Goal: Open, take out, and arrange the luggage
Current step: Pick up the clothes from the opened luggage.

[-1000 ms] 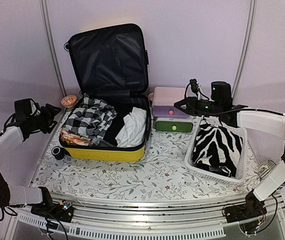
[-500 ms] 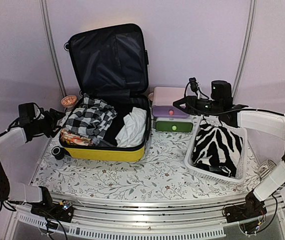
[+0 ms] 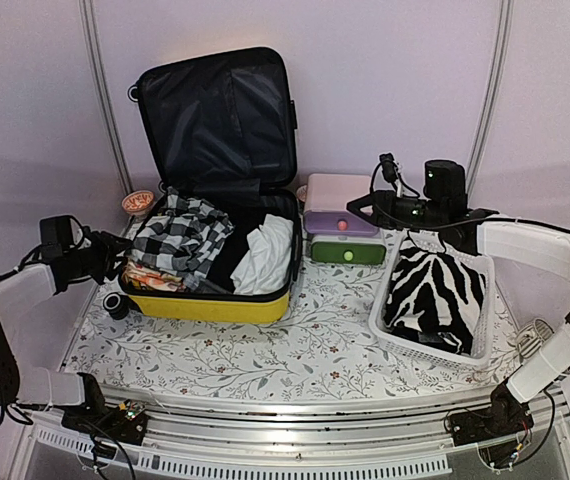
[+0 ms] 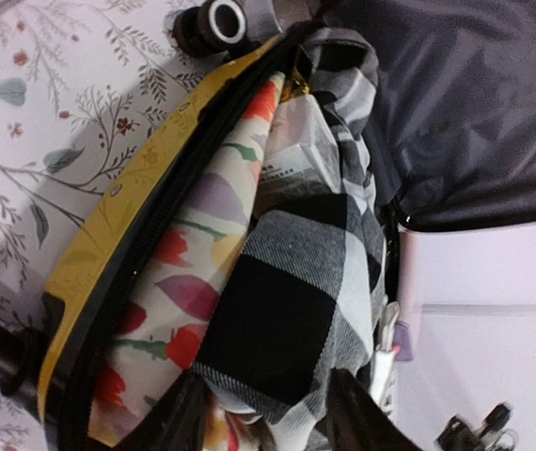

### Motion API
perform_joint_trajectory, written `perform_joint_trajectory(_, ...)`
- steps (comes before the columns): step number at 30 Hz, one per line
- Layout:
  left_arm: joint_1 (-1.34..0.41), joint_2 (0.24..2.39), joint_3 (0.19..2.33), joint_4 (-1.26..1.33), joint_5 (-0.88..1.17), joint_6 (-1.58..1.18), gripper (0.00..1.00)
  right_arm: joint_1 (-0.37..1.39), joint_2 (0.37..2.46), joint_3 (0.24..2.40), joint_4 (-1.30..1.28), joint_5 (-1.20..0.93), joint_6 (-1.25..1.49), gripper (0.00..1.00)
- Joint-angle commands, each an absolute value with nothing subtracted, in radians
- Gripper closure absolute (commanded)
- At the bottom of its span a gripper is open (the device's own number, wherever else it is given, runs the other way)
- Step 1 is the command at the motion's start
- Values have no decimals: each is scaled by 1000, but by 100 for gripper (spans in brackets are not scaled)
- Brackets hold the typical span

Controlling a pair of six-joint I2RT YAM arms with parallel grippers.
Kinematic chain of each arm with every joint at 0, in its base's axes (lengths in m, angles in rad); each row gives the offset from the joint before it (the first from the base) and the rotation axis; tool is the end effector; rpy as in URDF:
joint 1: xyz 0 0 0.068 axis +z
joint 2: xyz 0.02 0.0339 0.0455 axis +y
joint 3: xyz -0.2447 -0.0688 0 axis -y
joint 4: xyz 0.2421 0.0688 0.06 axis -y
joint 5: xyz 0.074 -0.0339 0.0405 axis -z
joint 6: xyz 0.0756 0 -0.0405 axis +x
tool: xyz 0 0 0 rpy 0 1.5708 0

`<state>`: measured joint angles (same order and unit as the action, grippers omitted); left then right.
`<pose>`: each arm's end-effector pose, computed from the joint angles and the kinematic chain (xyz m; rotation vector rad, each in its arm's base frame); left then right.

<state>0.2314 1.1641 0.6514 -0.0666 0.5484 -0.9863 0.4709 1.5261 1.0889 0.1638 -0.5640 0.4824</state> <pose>0.2811 0.0257 0.1959 -0.9865 2.0017 -1.0166 0.3262 0.2114 0.2726 -0.4115 1.9263 1.1645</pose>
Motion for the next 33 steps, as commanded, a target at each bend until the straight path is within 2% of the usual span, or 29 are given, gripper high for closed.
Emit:
perform_joint_trajectory(1, 229, 1162, 646, 10, 569, -991, 62, 475, 1499, 1066, 163, -582, 478, 69)
perform_joint_trajectory(10, 228, 1241, 727, 81, 596, -983, 66, 476, 1479, 1034, 164, -584, 481, 69)
perform_joint_trajectory(22, 198, 1264, 825, 29, 596, -943, 67, 489, 1518, 1049, 164, -606, 480, 69)
perform_joint_trajectory(26, 170, 1278, 817, 23, 590, -946, 61, 490, 1527, 1055, 164, -615, 482, 69)
perform_joint_trajectory(33, 168, 1199, 785, -56, 472, -909, 42, 491, 1538, 1057, 170, -620, 481, 69)
